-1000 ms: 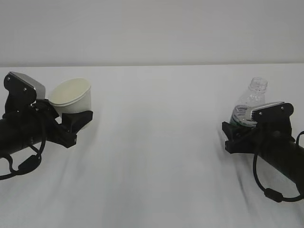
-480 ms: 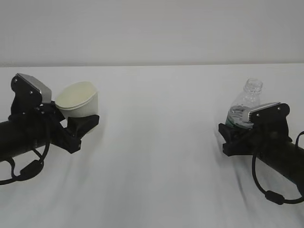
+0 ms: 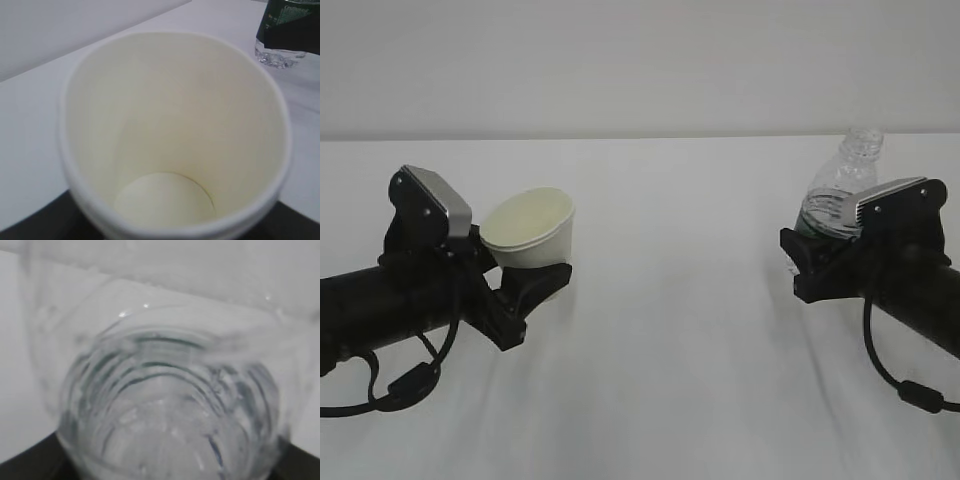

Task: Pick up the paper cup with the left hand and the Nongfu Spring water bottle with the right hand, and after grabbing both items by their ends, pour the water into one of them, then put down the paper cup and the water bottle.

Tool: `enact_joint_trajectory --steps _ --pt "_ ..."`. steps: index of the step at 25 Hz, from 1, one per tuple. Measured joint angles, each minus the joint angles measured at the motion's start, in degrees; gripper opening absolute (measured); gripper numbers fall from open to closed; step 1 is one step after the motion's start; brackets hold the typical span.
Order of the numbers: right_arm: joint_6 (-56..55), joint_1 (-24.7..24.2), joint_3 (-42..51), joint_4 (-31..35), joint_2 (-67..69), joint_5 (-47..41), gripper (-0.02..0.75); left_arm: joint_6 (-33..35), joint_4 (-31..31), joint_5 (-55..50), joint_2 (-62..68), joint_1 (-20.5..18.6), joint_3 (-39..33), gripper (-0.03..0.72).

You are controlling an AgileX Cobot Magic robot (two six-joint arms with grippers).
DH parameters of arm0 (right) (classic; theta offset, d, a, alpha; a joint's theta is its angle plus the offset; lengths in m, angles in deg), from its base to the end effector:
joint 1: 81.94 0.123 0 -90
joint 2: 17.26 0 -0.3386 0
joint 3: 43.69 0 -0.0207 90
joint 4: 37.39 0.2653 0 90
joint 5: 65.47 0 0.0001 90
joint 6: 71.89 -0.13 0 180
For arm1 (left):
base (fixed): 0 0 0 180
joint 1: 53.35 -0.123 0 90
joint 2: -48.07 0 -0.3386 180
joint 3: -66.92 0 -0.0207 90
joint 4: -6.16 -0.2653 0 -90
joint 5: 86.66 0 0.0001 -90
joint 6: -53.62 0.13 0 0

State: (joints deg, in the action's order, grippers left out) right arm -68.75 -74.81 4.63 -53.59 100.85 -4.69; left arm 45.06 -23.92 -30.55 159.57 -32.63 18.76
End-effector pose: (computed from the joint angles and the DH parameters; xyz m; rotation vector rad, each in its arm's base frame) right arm 0.3560 0.0764 0.1324 -0.4626 1.7976 0.1793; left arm 0.3068 -0.1738 0.1609 0.7689 1.7180 -0.5382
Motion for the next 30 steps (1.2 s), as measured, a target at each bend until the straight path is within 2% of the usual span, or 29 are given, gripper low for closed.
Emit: enact_joint_trajectory --steps 6,15,26,30 --pt "-0.3 0.0 0.2 -3.9 -4.9 -5.7 0.473 0.0 0.0 0.0 0.0 2.1 0.0 0.431" --pt "-2.6 0.0 0.3 -9.3 -9.4 -9.9 0.473 -1.6 -1.1 0.0 0.0 3.2 2.1 0.431" --pt "-5.0 0.2 0.3 -13.1 -11.7 -10.5 0.473 -2.7 -3.0 -0.1 3.6 8.7 7.9 0.431" --pt "-5.0 2.3 0.3 -13.2 -11.7 -11.5 0.473 -3.1 -3.5 -0.2 5.0 9.7 9.0 0.431"
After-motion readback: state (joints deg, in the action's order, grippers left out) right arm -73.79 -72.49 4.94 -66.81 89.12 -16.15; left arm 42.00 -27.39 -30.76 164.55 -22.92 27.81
